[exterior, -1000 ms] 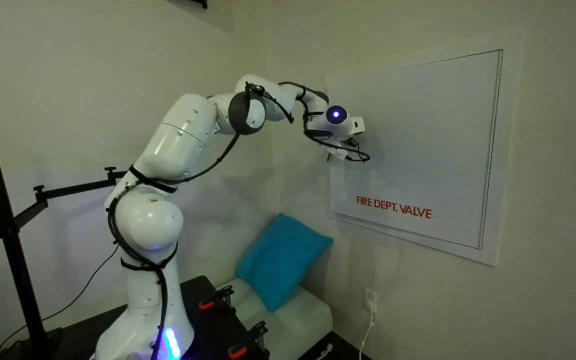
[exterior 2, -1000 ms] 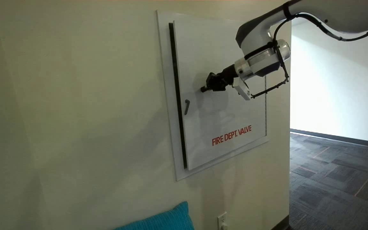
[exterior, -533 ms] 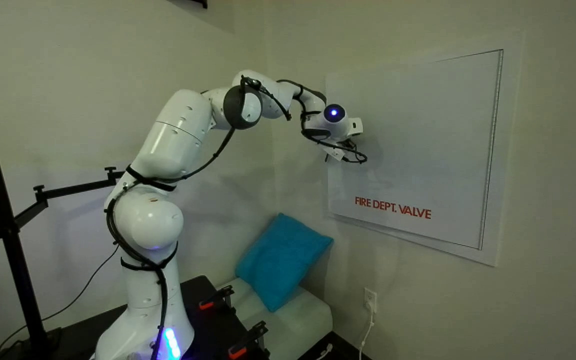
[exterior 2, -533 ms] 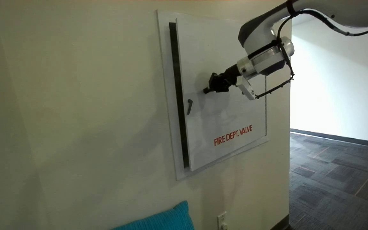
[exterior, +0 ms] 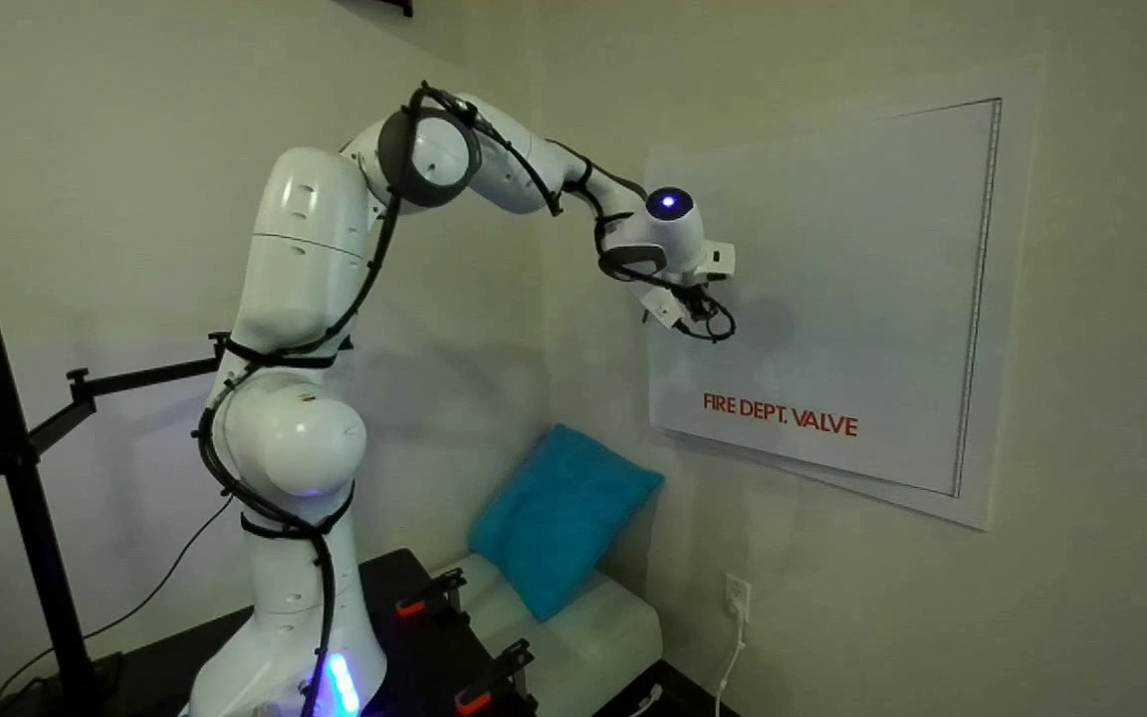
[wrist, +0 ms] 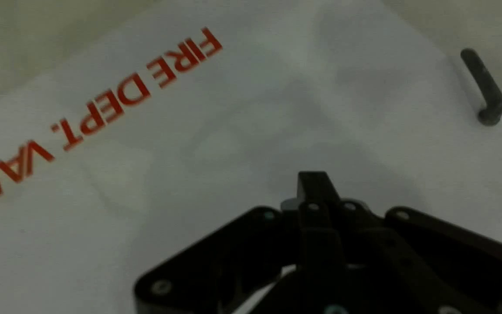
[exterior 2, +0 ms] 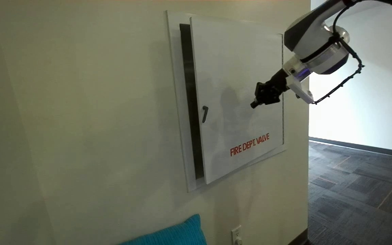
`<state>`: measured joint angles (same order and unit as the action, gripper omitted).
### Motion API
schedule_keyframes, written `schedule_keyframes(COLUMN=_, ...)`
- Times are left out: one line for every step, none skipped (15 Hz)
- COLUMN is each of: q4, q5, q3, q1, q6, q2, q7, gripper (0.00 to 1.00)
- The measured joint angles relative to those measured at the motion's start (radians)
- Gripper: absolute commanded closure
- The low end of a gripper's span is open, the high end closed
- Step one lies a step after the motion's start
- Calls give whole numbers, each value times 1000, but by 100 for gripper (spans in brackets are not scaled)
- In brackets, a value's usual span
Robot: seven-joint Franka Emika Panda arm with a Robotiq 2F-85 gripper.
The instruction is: Close the door
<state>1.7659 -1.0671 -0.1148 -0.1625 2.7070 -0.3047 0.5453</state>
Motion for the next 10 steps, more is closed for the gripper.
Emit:
schedule_keyframes(q4=50, q5=23, q3=-16, q1=2, q6=-46, q2=36, q7=-34, gripper=100)
schedule_keyframes(q4=99, q5=65, q3=-15, q1=20, q6=-90, q2=72, q7=-80, gripper=100)
schedule_keyframes(q4=143, q5=114, q3=-4, q1=46, q6=-132, q2=106, q7=-131, gripper=100)
schedule_keyframes(q4=182, q5=163, q3=2, q1=68, q6=-178, q2=138, q7=-185, gripper=100)
schedule_keyframes(q4=216, q5=214, q3=3, q1=87, q6=-224, q2=168, q7=-241, gripper=100)
schedule_keyframes(q4=246, q5=269, q3=3, q1=105, q6=-270, q2=195, q7=-301, gripper=100)
schedule_keyframes(q4=270, q5=322, q3=3, q1=122, q6=-319, q2=221, q7=-359, gripper=100)
schedule_keyframes(q4=289, q5=370, q3=3, q1=138, q6=-370, q2=245, q7=-412, gripper=100)
schedule_keyframes(q4=303, q5=413, q3=3, q1=152, q6=-421, q2=267, q7=-459, gripper=100)
schedule_keyframes(q4=311, q5=445, q3=3, q1=163, q6=-471, q2=286, q7=-495, gripper=100)
